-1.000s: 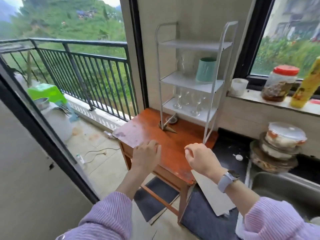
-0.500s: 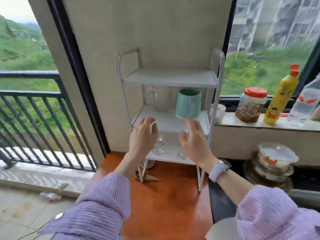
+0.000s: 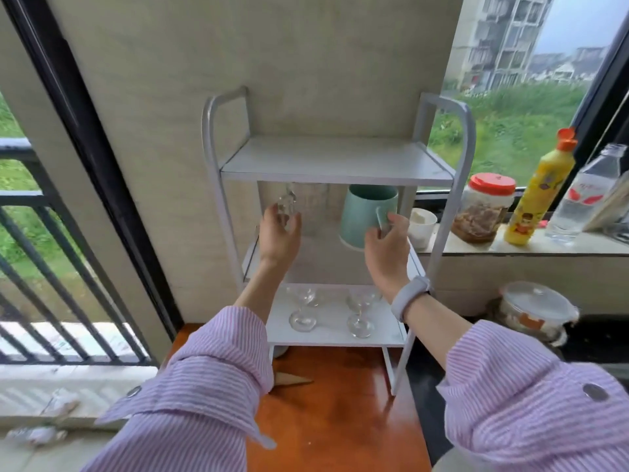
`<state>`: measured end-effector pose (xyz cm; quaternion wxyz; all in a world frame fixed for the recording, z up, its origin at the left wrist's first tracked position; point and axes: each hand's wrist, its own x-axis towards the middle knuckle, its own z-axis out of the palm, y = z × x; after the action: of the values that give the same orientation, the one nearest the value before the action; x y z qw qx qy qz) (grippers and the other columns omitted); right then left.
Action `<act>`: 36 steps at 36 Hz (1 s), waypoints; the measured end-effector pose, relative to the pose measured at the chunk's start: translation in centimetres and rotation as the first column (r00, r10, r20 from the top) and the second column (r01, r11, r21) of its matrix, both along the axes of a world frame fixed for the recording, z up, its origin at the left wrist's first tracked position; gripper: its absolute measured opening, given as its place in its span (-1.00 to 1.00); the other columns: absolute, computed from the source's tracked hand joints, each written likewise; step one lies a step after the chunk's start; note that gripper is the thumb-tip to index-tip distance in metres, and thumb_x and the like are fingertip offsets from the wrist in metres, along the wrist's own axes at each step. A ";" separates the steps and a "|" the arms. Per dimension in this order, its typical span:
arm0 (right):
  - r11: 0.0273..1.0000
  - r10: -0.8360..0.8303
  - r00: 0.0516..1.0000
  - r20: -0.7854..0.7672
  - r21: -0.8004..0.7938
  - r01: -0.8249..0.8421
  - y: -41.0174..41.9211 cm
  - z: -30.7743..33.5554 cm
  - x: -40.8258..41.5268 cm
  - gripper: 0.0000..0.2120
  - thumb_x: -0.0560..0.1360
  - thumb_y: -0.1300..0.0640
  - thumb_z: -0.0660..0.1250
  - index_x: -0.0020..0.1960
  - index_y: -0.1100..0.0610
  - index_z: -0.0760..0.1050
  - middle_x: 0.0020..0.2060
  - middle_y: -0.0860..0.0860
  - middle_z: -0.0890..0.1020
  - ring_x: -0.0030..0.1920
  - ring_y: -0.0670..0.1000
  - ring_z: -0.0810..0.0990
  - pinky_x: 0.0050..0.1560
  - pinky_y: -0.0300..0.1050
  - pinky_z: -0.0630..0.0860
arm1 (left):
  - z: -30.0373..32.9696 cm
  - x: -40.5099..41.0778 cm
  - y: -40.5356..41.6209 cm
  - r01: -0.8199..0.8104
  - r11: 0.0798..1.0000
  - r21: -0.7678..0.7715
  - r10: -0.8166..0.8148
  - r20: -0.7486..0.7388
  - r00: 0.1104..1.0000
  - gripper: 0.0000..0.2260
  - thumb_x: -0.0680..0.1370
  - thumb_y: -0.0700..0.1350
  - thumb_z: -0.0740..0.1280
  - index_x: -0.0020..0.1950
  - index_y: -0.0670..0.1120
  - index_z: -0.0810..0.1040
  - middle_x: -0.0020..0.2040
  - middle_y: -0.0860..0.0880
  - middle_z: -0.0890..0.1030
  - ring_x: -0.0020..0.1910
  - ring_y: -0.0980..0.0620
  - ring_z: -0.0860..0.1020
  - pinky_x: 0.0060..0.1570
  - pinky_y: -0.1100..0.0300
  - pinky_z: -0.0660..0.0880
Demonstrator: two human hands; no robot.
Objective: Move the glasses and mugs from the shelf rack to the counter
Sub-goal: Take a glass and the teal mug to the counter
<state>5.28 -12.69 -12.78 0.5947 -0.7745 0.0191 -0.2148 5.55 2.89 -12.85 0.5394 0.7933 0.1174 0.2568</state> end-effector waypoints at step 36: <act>0.991 0.130 0.979 0.155 -0.015 -0.129 -7.1 -3.5 -13.8 -0.78 0.50 0.06 0.30 -0.30 -0.04 0.37 -0.43 -0.06 0.50 -0.39 -0.08 0.58 -0.44 -0.36 0.46 | -2.5 -13.9 -5.9 0.211 0.973 -0.096 -0.165 0.351 0.922 -0.52 0.51 -0.09 0.35 -0.55 0.11 0.23 -0.60 0.13 0.23 -0.55 0.15 0.17 -0.49 0.37 0.16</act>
<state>-8.52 -19.79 -16.28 0.6054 -0.7563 -0.0785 -0.2354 -8.35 -2.98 -15.38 0.6250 0.7069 -0.0379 0.3289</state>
